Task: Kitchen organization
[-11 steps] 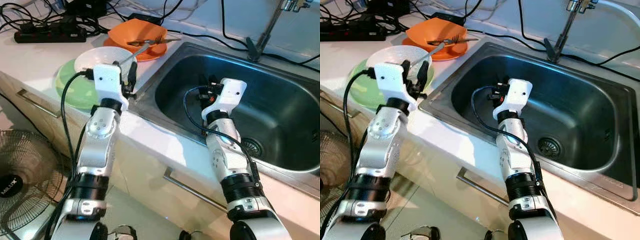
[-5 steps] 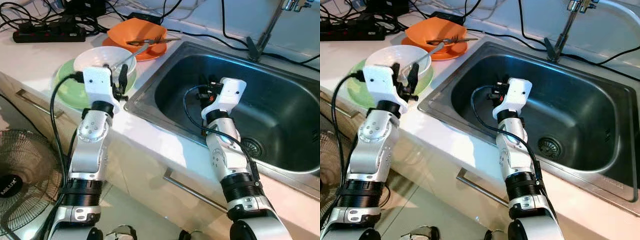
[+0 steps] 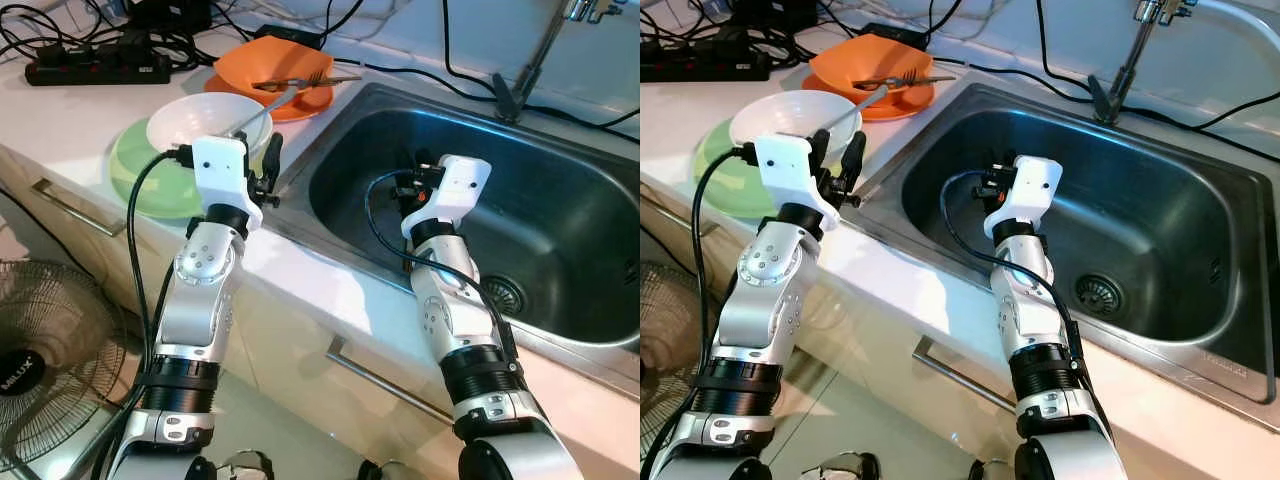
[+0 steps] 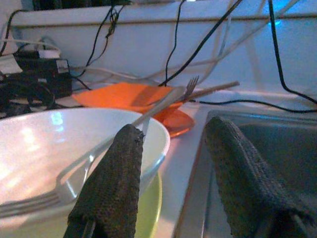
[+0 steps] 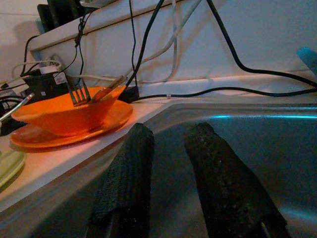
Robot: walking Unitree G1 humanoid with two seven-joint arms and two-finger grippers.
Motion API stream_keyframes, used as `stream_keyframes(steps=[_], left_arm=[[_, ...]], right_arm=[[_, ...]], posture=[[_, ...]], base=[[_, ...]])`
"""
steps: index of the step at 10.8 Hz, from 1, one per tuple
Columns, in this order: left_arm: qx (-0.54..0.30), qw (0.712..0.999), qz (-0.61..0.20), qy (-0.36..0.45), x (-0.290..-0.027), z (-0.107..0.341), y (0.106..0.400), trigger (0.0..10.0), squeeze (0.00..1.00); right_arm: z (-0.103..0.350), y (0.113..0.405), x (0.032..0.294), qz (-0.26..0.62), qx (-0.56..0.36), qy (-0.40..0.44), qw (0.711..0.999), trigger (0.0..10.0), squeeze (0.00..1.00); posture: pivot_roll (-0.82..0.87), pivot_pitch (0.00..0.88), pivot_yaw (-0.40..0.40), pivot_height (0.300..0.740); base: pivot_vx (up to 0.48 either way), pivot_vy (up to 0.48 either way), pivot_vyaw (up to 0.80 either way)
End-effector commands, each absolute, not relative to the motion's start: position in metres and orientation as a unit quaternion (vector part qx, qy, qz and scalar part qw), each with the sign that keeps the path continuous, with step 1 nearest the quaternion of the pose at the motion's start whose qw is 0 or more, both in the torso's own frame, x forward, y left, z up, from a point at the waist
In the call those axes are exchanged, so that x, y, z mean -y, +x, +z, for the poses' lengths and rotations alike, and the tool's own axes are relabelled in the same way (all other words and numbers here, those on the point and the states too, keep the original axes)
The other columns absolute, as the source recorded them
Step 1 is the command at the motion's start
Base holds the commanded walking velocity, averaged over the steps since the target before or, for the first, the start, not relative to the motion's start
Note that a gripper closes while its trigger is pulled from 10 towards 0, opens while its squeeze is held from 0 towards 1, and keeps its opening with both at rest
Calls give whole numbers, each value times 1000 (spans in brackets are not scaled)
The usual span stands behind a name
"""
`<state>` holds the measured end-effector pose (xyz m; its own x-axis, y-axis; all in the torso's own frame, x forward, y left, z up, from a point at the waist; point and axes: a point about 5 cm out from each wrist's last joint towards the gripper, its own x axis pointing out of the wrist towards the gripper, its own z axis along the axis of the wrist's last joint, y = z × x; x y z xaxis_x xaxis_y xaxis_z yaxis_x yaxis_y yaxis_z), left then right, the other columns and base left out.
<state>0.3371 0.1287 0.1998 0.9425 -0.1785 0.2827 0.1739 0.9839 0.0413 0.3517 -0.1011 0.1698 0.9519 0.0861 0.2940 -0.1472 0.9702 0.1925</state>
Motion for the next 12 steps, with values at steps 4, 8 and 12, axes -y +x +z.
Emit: stream_keyframes(steps=[4, 8, 12], left_arm=[[131, 988, -77, 6, -135, 197, 337, 10000, 0], [129, 991, -44, 4, -149, 197, 329, 10000, 0], [125, 992, -14, 8, -166, 197, 319, 10000, 0]], right_arm=[[169, 352, 103, 55, 143, 105, 983, 10000, 0], [169, 353, 102, 57, 141, 105, 983, 10000, 0], [168, 353, 102, 58, 138, 105, 983, 10000, 0]], posture=[[77, 76, -13, 740], [85, 84, -22, 740], [94, 94, -27, 740]], base=[[0, 0, 0], [0, 0, 0], [0, 0, 0]])
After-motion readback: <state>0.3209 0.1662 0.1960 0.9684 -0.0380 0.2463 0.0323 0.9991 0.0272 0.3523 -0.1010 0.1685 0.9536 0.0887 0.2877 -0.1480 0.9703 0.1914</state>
